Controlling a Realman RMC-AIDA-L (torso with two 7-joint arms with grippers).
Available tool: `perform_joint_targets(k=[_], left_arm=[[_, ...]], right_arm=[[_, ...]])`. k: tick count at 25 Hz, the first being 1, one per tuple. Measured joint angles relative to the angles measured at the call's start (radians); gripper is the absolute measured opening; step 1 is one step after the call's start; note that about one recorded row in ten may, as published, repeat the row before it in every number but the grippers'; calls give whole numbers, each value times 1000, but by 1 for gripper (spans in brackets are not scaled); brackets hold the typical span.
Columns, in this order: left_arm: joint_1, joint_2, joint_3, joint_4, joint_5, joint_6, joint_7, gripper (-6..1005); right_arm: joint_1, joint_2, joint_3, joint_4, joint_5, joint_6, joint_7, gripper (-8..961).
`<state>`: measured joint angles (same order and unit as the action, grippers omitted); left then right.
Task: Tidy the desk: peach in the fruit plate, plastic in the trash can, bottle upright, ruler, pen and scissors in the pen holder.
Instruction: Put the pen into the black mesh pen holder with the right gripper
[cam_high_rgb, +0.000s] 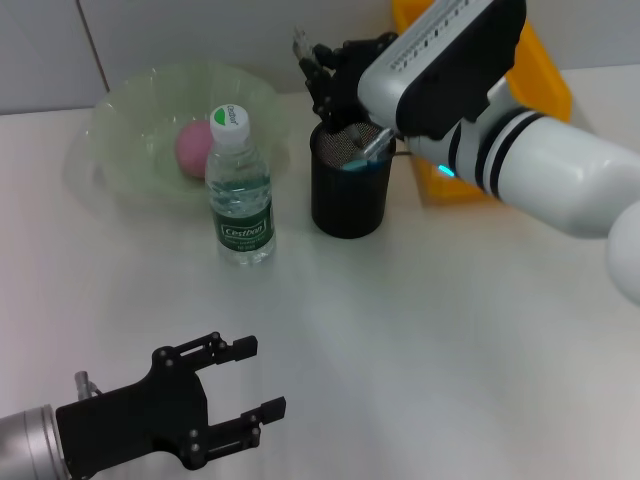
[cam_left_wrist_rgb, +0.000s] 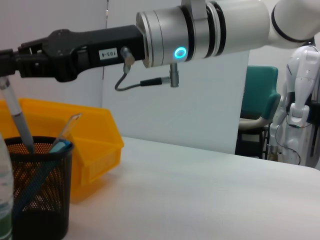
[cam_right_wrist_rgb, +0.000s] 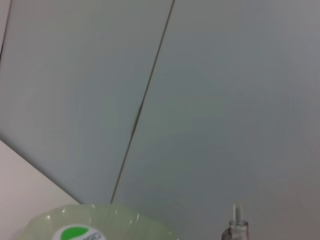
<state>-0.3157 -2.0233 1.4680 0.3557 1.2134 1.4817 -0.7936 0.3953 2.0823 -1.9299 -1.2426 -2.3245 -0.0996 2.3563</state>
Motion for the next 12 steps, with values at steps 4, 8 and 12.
perform_joint_targets(k=[4, 8, 12], left_arm=[[3, 0, 0, -2, 0, 0, 0, 713], [6, 0, 0, -2, 0, 0, 1, 713], [8, 1, 0, -3, 0, 0, 1, 713]], right_arm=[[0, 2, -31, 34, 9, 47, 10, 118], [1, 3, -87, 84, 7, 141, 27, 119], [1, 4, -114, 105, 4, 174, 26, 154]])
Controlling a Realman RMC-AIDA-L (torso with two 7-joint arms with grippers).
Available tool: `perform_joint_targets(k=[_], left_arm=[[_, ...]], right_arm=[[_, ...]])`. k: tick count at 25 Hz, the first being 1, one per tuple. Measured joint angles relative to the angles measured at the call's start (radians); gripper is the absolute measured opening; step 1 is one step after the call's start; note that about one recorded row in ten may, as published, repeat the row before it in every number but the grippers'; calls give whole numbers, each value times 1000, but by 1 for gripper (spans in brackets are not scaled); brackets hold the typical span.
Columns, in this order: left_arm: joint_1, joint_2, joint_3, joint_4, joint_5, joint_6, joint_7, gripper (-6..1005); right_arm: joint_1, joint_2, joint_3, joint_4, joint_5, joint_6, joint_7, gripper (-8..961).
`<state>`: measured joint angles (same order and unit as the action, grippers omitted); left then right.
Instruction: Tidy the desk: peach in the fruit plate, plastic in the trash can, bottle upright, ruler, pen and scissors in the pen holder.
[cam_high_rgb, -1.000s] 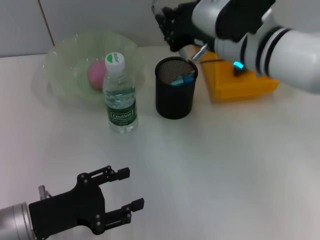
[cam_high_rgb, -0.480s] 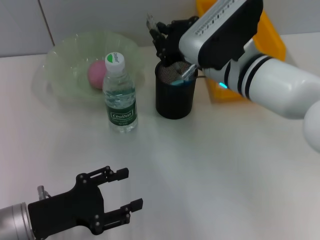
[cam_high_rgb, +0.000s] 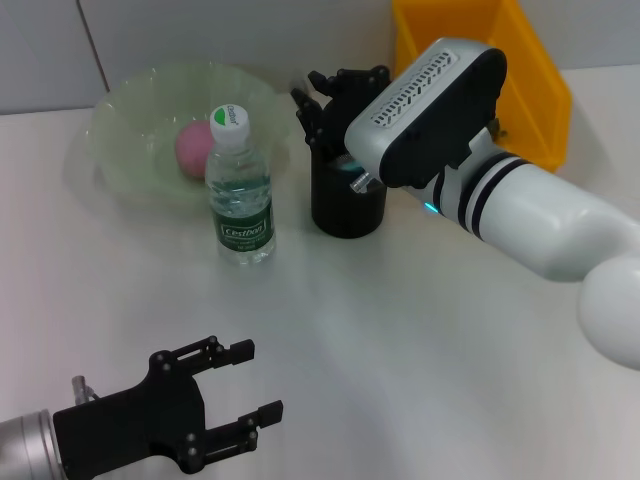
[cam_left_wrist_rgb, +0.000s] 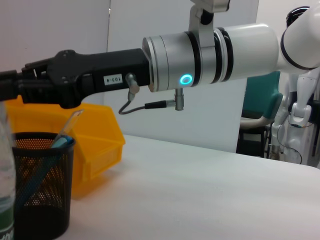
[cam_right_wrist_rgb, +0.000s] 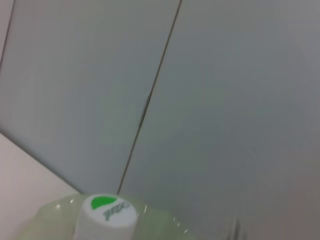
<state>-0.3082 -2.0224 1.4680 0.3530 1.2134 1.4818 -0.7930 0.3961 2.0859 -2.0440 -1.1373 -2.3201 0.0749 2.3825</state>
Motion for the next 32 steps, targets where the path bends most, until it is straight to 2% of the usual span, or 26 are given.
perform_joint_targets(k=[6, 10, 17, 22, 24, 26, 28, 30, 32], left_arm=[[3, 2, 0, 0, 0, 2, 1, 713], [9, 2, -4, 7, 0, 8, 2, 713], [13, 2, -7, 12, 0, 10, 2, 713], [14, 5, -9, 12, 0, 14, 2, 713], [14, 6, -9, 12, 0, 17, 2, 713], [14, 9, -11, 12, -1, 21, 2, 713], [14, 11, -18, 12, -2, 26, 2, 713], [16, 12, -30, 12, -2, 34, 5, 713], [20, 12, -46, 12, -2, 46, 14, 713]], right_arm=[[-61, 0, -9, -69, 4, 17, 13, 259], [-124, -5, -2, -180, 4, -10, 46, 461], [-199, -20, 71, -414, 2, -270, 78, 717], [-261, -17, 157, -588, 32, -564, -2, 762], [-296, -10, 213, -655, 111, -703, -104, 779], [-340, -7, 305, -713, 273, -864, -268, 797], [-382, -6, 441, -725, 501, -1041, -443, 805], [-411, -7, 571, -669, 712, -1217, -600, 803], [-424, -7, 688, -551, 868, -1388, -759, 802]])
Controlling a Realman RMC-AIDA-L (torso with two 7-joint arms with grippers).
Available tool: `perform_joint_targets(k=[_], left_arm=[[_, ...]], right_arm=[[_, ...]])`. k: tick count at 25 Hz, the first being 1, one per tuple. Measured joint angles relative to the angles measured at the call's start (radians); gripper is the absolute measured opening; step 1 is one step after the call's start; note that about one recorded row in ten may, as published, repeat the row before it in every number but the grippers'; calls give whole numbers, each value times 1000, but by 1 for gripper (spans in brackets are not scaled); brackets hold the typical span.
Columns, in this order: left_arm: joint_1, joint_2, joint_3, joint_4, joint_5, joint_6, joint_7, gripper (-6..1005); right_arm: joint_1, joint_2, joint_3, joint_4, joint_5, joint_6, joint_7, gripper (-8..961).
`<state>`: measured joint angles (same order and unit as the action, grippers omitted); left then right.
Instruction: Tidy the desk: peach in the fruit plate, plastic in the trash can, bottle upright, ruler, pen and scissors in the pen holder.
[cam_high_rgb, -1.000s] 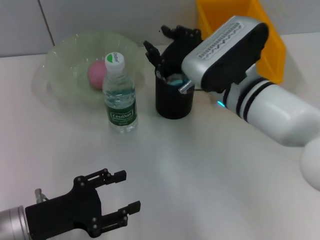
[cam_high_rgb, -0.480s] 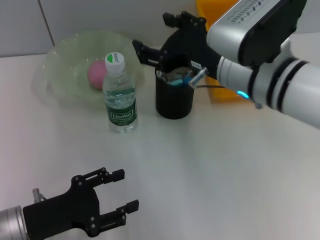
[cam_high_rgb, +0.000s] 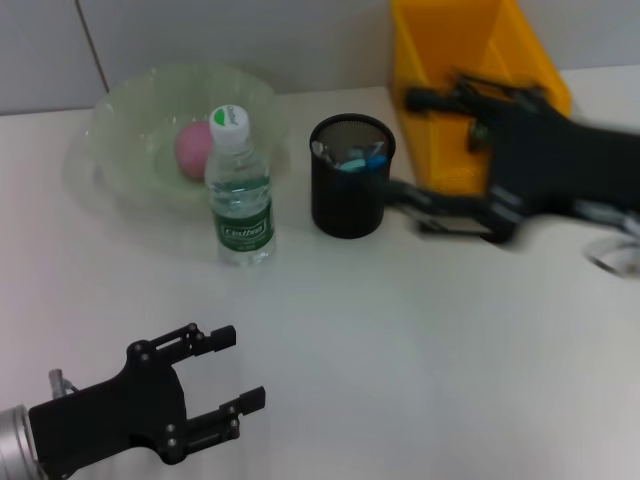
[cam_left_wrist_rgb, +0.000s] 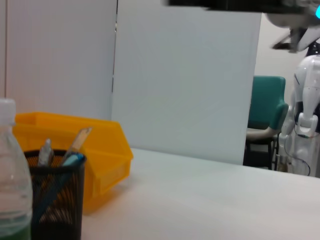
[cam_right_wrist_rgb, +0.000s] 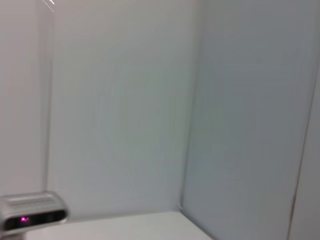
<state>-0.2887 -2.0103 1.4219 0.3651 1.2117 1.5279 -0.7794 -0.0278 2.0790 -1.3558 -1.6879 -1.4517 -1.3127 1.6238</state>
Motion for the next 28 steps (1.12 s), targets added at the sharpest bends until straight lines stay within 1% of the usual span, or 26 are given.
perform_joint_targets(k=[2, 4, 5, 7, 8, 10, 11, 12, 13, 15, 16, 17, 18, 20, 28], left_arm=[[5, 0, -11, 0, 0, 10, 12, 713], [11, -1, -16, 0, 1, 15, 20, 713], [11, -1, -16, 0, 0, 18, 24, 713], [11, -1, -16, 0, 0, 18, 24, 713], [11, -1, -16, 0, 0, 18, 24, 713], [1, -5, -17, 0, 0, 28, 27, 713], [-1, -6, -17, 0, 1, 29, 27, 713], [-4, -7, -16, 0, 1, 30, 27, 713], [-7, -7, -16, 0, 1, 30, 27, 713], [-12, -8, -15, -2, 1, 30, 27, 713], [-12, -8, -15, -2, 1, 30, 27, 713], [-14, -8, -12, -1, 2, 30, 25, 713], [-14, -8, -11, -1, 2, 30, 24, 713], [-15, -8, -10, 0, 2, 30, 22, 713], [-18, -8, -7, 0, 2, 29, 19, 713]], right_arm=[[17, -4, 131, 204, 98, -190, -161, 802], [77, -24, 266, 469, 115, -371, -310, 802], [116, -40, 333, 608, 97, -449, -389, 802], [209, -93, 472, 928, 0, -587, -586, 802], [254, -122, 521, 1082, -67, -622, -673, 802], [316, -159, 576, 1339, -173, -643, -797, 802], [330, -161, 583, 1427, -202, -620, -829, 802], [338, -156, 586, 1506, -223, -592, -849, 802], [337, -141, 584, 1556, -234, -556, -850, 802], [325, -101, 583, 1584, -258, -507, -842, 802], [318, -83, 586, 1565, -275, -492, -830, 802], [312, -67, 588, 1532, -291, -480, -819, 802], [310, -60, 593, 1495, -299, -470, -811, 802], [309, -51, 590, 1445, -309, -453, -800, 802], [318, -47, 588, 1356, -324, -414, -790, 802]])
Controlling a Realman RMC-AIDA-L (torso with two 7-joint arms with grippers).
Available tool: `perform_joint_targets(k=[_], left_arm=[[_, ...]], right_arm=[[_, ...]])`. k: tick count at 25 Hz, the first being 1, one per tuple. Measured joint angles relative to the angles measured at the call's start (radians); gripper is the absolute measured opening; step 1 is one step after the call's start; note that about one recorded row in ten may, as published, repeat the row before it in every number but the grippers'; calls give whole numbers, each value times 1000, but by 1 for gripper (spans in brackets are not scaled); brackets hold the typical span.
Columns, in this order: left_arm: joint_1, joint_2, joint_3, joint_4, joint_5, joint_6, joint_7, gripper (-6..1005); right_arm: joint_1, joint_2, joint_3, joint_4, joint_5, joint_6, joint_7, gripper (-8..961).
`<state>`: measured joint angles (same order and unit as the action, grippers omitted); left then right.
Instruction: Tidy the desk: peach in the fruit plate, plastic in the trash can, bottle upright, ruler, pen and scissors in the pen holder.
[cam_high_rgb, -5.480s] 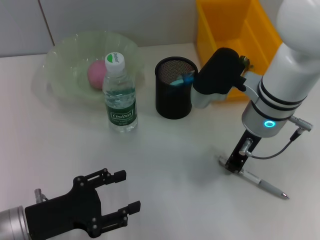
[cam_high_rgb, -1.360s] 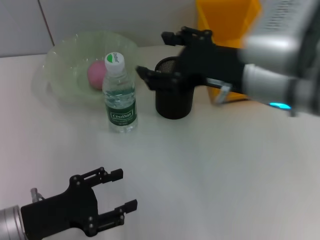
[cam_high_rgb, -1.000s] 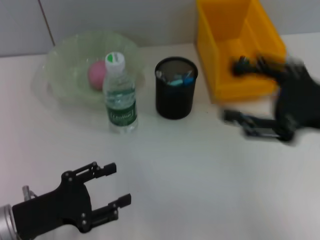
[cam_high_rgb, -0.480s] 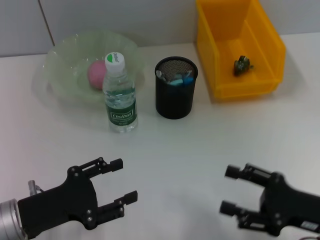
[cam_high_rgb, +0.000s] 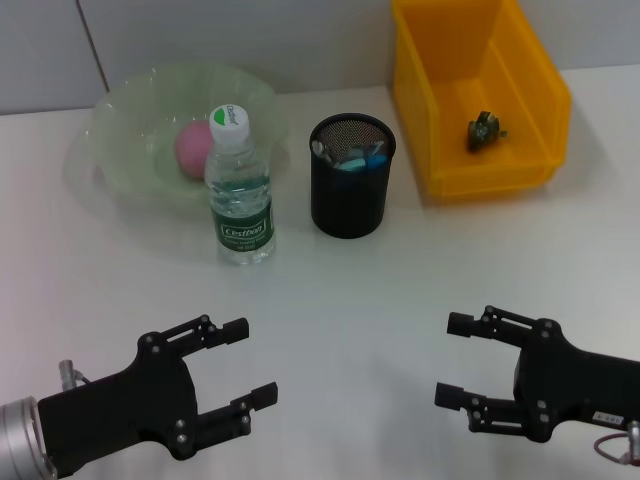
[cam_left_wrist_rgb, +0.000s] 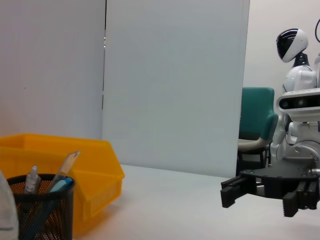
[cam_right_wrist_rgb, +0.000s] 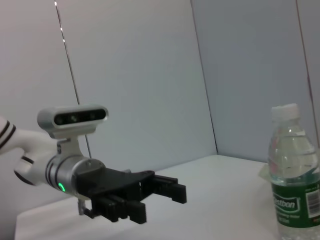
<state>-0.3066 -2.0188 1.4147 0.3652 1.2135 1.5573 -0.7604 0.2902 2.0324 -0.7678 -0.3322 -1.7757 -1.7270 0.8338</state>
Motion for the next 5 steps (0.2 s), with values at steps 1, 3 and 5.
perform_joint_targets(k=[1, 3, 5], left_arm=[[0, 0, 0, -1, 0, 0, 0, 713], [0, 0, 0, -3, 0, 0, 0, 713], [0, 0, 0, -5, 0, 0, 0, 713]], right_arm=[[1, 0, 1, -17, -2, 4, 7, 802], [1, 0, 1, -25, -4, 4, 10, 802], [1, 0, 1, -38, -5, 6, 14, 802]])
